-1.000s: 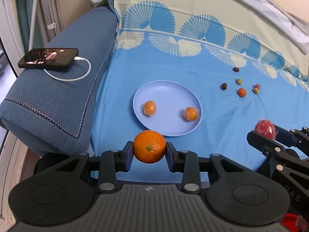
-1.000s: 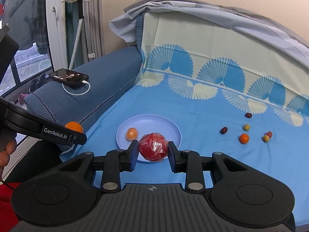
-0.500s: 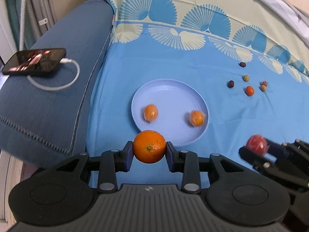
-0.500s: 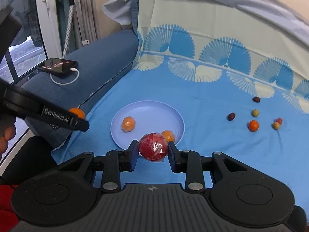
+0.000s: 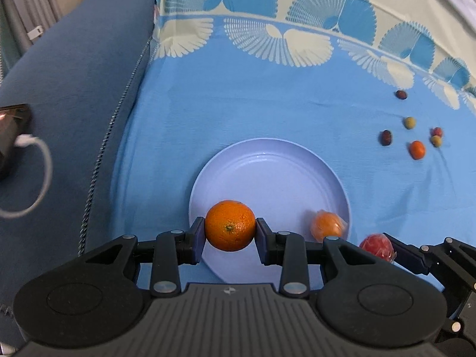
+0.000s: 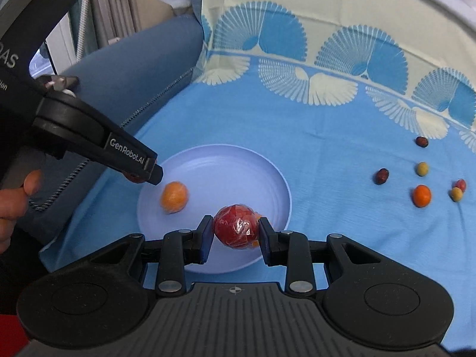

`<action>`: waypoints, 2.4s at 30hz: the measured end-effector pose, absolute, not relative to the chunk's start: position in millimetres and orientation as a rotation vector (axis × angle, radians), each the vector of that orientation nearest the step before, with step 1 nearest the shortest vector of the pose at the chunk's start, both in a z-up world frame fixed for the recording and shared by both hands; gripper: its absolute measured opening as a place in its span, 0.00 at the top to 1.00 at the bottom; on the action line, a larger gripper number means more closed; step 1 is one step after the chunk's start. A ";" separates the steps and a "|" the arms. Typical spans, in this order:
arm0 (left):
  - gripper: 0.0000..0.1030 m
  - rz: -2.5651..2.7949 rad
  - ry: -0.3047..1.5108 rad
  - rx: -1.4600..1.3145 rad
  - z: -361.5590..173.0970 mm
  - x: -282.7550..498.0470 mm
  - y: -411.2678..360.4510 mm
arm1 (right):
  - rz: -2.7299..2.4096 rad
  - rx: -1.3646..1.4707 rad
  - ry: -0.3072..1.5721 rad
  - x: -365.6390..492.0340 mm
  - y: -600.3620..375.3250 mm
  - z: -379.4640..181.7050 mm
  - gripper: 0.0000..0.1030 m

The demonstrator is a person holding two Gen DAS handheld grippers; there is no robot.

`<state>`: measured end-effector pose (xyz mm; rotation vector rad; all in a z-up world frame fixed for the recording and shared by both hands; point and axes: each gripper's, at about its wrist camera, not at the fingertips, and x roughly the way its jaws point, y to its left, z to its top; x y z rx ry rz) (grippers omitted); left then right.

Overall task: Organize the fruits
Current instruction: 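Carry the orange and red plum to the plate and open both tools, then move both open tools back toward the remaining fruits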

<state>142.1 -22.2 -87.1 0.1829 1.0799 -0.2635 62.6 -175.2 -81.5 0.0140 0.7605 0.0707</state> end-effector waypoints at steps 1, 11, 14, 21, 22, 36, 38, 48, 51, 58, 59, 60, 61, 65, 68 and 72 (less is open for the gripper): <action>0.62 -0.261 1.088 0.187 -92.0 147.6 -23.8 | 0.071 0.008 0.767 68.8 -176.2 -85.5 0.67; 0.62 -0.237 1.140 0.218 -129.4 189.4 -35.7 | 0.085 -0.040 0.812 112.9 -178.3 -116.7 0.67; 0.46 -0.243 1.144 0.234 -132.7 195.6 -38.0 | 0.113 -0.062 0.804 120.8 -178.1 -118.3 0.66; 0.00 -0.279 1.039 0.228 -95.8 177.1 -32.7 | 0.077 -0.063 0.769 107.2 -182.2 -91.8 0.11; 0.00 -0.289 1.037 0.231 -91.3 170.8 -30.3 | 0.076 -0.057 0.778 100.1 -181.1 -88.2 0.08; 0.00 -0.202 0.988 0.220 -48.2 29.4 21.7 | -0.013 0.004 0.647 -25.9 -164.2 -34.2 0.01; 0.00 -0.207 0.944 0.196 -37.0 15.7 23.7 | -0.028 0.029 0.607 -35.5 -167.0 -26.4 0.01; 0.00 -0.257 0.807 0.217 -2.7 -35.3 6.0 | -0.072 0.079 0.487 -79.9 -180.5 -5.5 0.01; 0.00 -0.266 0.808 0.212 -0.3 -44.9 4.5 | -0.076 0.084 0.470 -89.1 -182.8 -3.2 0.01; 0.00 -0.260 0.792 0.242 5.5 -53.1 0.8 | -0.071 0.098 0.451 -99.3 -184.0 -2.1 0.01; 0.00 -0.259 0.792 0.242 5.9 -53.5 0.2 | -0.070 0.099 0.449 -100.0 -184.1 -2.2 0.01; 0.00 -0.260 0.793 0.241 5.8 -53.5 0.3 | -0.068 0.101 0.448 -99.7 -185.2 -2.6 0.01; 0.00 -0.261 0.793 0.241 5.7 -53.5 0.3 | -0.067 0.105 0.447 -99.8 -185.9 -3.0 0.01; 0.00 -0.262 0.807 0.252 4.6 -51.4 -3.3 | -0.069 0.119 0.455 -98.3 -189.6 -7.2 0.01; 0.00 -0.265 0.821 0.263 0.5 -47.4 -6.8 | -0.075 0.134 0.472 -95.6 -192.8 -12.5 0.01; 0.00 -0.271 0.841 0.272 -5.9 -40.0 -14.4 | -0.082 0.159 0.491 -89.9 -200.1 -19.6 0.01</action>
